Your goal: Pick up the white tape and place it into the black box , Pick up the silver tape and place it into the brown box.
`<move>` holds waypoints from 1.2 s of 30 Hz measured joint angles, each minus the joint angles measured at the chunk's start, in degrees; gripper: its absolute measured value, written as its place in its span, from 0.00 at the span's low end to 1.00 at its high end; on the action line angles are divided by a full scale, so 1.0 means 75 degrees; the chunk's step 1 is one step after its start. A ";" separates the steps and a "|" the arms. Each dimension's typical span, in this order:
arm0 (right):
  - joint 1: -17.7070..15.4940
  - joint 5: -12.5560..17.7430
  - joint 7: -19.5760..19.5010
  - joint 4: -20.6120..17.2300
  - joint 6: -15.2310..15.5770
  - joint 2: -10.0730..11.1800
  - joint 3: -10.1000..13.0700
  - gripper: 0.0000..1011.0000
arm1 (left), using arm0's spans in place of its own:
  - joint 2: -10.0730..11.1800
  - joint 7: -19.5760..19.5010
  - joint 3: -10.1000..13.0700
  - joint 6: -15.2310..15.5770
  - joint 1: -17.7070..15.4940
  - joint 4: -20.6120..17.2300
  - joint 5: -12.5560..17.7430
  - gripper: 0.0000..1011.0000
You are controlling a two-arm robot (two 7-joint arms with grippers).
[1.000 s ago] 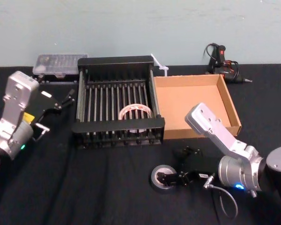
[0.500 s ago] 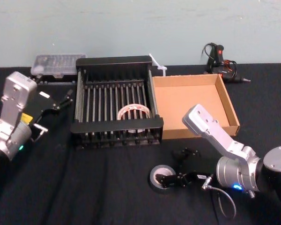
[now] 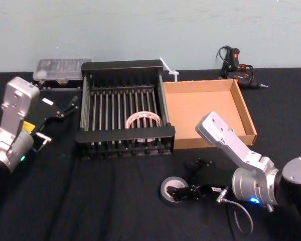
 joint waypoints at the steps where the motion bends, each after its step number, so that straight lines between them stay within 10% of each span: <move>1: 0.0001 0.0000 -0.0001 0.0000 0.0001 0.0001 0.0000 0.99 | 0.0000 0.0000 0.0000 0.0000 0.0000 0.0000 0.0000 0.99; 36: 0.0002 0.0008 -0.0008 -0.0011 -0.0003 0.0008 -0.0004 0.16 | 0.0000 0.0000 0.0000 0.0000 0.0000 0.0000 0.0000 0.99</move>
